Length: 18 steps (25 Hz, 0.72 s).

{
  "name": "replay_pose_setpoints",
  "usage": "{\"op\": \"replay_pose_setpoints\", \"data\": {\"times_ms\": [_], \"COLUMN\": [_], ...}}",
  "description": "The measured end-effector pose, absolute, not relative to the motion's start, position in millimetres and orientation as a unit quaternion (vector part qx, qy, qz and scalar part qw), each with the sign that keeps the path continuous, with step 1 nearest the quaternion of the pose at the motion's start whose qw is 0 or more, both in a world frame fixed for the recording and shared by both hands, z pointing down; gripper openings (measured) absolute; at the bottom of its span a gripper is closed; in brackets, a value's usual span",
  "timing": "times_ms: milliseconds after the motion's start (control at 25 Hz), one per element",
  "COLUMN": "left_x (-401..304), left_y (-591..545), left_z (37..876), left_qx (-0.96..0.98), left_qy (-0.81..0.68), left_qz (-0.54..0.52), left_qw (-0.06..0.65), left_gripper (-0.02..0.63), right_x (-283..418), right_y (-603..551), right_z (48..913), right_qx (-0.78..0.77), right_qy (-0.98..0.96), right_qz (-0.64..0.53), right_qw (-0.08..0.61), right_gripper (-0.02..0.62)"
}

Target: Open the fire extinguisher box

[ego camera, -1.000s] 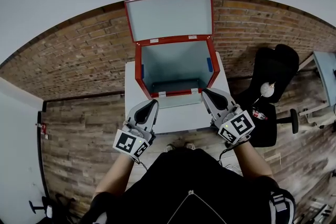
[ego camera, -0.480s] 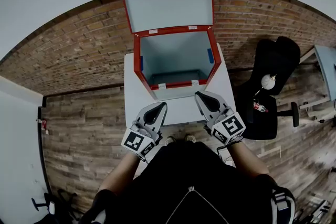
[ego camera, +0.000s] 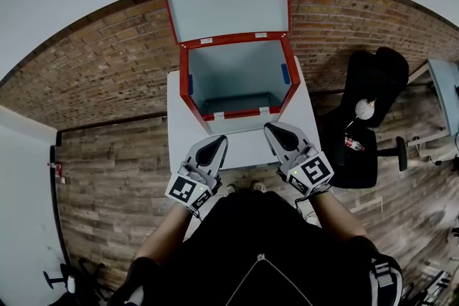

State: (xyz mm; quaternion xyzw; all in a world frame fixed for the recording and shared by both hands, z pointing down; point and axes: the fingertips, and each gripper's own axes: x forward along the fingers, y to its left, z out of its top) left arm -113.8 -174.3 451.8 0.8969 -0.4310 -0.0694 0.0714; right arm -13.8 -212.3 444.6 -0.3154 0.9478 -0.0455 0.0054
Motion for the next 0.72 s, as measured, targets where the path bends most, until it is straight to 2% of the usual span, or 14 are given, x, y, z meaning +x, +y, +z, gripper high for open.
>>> {"op": "replay_pose_setpoints", "data": {"times_ms": [720], "left_x": [-114], "left_y": [-182], "left_z": [455], "left_qx": [0.889], "left_qy": [-0.444], "left_qz": [-0.075], "left_qw": [0.082], "left_gripper": [0.046], "right_x": [4], "right_y": [-226], "right_z": [447], "right_qx": [-0.337], "right_qy": [0.94], "right_qz": [-0.056], "right_qw": [0.01], "right_gripper": [0.02]}}
